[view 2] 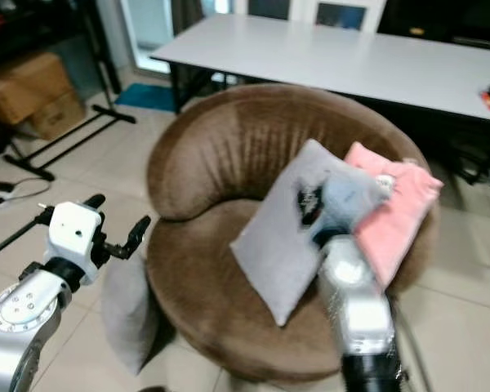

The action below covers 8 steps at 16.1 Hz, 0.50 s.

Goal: Move the pillow to the sofa from floor

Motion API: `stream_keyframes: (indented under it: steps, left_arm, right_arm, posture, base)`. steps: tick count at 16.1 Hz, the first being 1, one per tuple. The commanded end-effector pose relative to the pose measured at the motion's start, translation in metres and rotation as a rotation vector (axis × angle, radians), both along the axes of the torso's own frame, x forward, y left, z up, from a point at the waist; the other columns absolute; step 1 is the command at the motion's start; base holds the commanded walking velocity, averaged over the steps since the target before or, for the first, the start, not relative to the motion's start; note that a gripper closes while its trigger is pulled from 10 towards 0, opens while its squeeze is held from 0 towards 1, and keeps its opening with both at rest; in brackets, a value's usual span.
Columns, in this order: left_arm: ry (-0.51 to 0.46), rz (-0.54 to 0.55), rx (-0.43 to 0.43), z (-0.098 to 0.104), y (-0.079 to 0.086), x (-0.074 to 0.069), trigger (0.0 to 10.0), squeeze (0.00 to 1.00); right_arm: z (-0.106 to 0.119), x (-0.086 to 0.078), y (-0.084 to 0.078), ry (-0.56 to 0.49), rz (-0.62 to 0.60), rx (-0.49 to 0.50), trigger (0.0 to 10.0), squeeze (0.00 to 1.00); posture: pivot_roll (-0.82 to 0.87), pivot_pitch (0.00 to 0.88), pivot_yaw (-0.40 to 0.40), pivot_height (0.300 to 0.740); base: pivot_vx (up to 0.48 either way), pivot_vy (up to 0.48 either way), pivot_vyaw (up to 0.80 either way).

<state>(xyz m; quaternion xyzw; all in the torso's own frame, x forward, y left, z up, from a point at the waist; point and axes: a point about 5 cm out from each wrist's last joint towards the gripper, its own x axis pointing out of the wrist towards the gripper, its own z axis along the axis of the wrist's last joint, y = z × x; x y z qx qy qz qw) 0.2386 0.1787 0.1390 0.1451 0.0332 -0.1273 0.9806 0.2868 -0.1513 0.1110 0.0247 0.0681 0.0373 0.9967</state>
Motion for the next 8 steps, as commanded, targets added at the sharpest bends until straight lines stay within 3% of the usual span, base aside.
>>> stream_keyframes:
  steps: [1,3,8]
  left_arm:
    - [-0.015,0.023,0.017,0.002,0.003,0.000,10.0,0.00]
    - [-0.020,0.028,0.012,0.002,0.002,0.002,10.0,0.00]
    - [-0.027,0.035,0.009,0.003,0.001,0.004,10.0,0.00]
  right_arm:
    - [0.012,0.002,0.006,-0.034,0.019,0.001,10.0,0.00]
    - [0.015,0.001,0.011,-0.008,0.048,0.035,10.0,0.00]
    - [0.017,-0.001,0.019,-0.010,0.110,-0.044,10.0,0.00]
  posture:
    - [0.02,0.000,0.007,0.740]
    - [0.01,0.000,0.007,0.740]
    - [0.02,0.000,0.003,0.740]
  base:
    - [0.000,0.322,0.00]
    - [0.000,0.321,0.00]
    - [0.000,0.315,0.00]
